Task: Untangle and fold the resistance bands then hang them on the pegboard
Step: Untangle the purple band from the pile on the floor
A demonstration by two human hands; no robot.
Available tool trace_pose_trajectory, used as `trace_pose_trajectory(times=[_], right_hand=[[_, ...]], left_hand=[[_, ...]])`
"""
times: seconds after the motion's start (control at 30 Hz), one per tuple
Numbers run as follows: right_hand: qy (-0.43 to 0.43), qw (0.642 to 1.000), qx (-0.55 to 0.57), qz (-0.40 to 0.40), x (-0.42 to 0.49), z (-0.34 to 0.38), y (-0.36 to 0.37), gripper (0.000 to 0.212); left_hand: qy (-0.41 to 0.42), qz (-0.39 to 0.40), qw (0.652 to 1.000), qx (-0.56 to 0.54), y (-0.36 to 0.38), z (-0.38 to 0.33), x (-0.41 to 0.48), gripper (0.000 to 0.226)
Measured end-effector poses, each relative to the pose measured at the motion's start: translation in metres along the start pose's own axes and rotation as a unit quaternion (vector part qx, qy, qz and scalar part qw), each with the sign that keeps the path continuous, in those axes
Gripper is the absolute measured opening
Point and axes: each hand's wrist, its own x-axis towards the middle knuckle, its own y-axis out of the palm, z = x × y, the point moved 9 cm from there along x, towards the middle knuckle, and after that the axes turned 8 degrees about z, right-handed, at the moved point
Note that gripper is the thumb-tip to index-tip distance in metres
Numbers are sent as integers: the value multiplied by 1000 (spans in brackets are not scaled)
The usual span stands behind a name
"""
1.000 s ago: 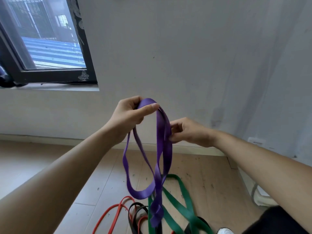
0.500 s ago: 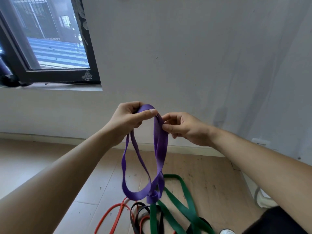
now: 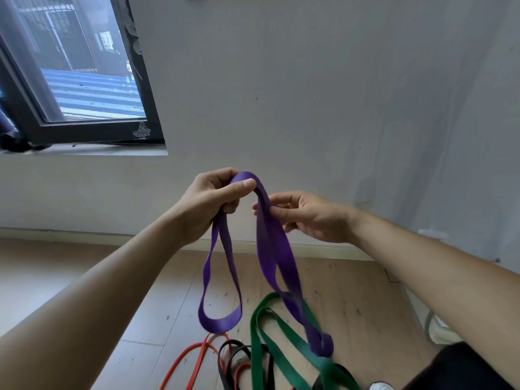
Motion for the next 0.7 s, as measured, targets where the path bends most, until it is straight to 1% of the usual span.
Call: trace_pose_trajectory(times=[0.13,0.2,0.3,0.37,0.4,0.47,0.53,0.57,0.63,0.7], right_hand=[[12,997,54,46,-2,0,10,35],[15,997,64,47,-5,0,8,33],[11,995,87,47,-5,4,5,28],[2,996,76,55,-7,8,3,26],[-6,996,72,55,-8,11,1,27],[-18,996,69,47,-13,20,-4,28],[-23,999,25,24,-16,29,-7,27],[-24,999,-27,-4,-17,34,-9,28],[-32,989,-131,-68,-18,43,-15,27],[-52,981,-152,-106,-22,50,-19,28]], left_hand=[[-5,-6,1000,8,-5,3,-3,30],[-8,-6,1000,20,-9,3,-5,32],[-18,2,999,33,-12,6,-8,21],[-25,11,999,44,-13,8,-10,18],[-29,17,998,49,-13,9,-10,19],[-36,26,997,57,-13,10,-10,30],[-42,24,997,64,-14,11,-10,39],[-44,19,997,62,-15,12,-10,38],[-51,13,997,53,-16,15,-9,37],[-61,22,997,53,-14,18,-9,47]])
